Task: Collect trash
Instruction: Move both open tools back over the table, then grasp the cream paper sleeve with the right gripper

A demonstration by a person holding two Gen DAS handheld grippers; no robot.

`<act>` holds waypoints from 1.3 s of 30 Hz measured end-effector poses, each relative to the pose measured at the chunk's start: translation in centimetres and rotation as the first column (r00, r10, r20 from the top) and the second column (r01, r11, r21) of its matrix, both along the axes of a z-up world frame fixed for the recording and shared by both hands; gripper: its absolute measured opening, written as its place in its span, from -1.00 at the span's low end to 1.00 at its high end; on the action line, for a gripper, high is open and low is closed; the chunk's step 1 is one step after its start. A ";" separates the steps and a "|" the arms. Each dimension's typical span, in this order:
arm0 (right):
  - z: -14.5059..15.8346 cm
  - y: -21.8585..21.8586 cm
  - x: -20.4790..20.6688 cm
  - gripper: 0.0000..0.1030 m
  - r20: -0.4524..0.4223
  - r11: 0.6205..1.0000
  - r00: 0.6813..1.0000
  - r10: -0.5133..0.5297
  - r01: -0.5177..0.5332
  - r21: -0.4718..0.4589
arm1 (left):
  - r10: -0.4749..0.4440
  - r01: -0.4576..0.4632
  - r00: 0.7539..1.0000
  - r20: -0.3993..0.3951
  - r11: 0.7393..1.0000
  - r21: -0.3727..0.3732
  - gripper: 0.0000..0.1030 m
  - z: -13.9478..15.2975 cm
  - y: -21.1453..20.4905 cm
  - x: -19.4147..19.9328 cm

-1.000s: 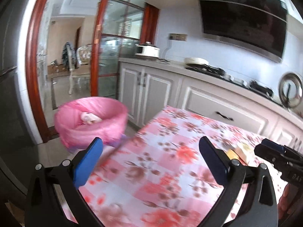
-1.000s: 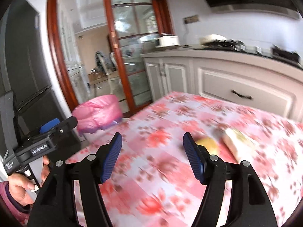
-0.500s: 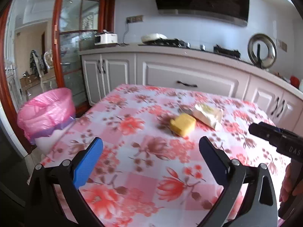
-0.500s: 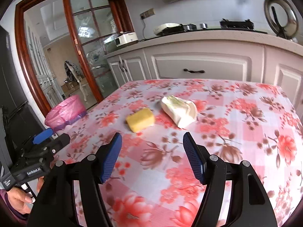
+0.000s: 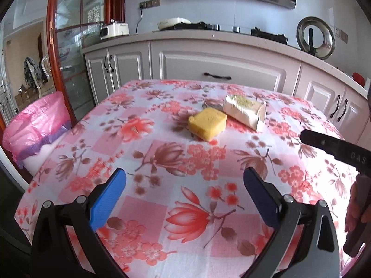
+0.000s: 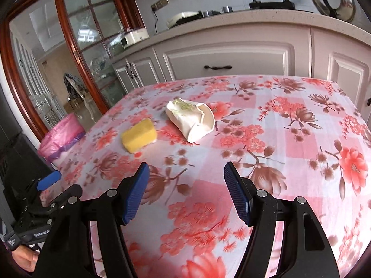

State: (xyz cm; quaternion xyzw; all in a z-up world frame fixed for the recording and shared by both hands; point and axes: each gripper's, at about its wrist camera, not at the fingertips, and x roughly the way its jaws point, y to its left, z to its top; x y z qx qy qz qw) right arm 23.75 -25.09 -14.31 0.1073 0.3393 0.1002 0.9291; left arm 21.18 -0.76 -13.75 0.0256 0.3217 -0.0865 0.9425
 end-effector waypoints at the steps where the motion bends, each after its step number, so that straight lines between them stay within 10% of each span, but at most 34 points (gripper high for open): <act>1: -0.1 0.1 0.4 0.25 -0.004 1.000 1.000 0.002 -0.002 -0.011 | 0.000 0.000 1.000 -0.007 1.000 0.004 0.91 -0.2 -0.1 0.2; 34: -3.5 4.6 17.0 0.57 -0.178 0.983 0.979 0.095 -0.120 -0.137 | 0.071 -0.074 0.990 -0.118 0.997 -0.021 0.91 -2.1 2.4 5.9; 39: -3.1 4.8 16.3 -0.06 -0.166 0.978 0.980 0.113 -0.139 -0.153 | 0.070 -0.071 0.990 -0.119 0.997 -0.005 0.91 -1.9 2.1 5.6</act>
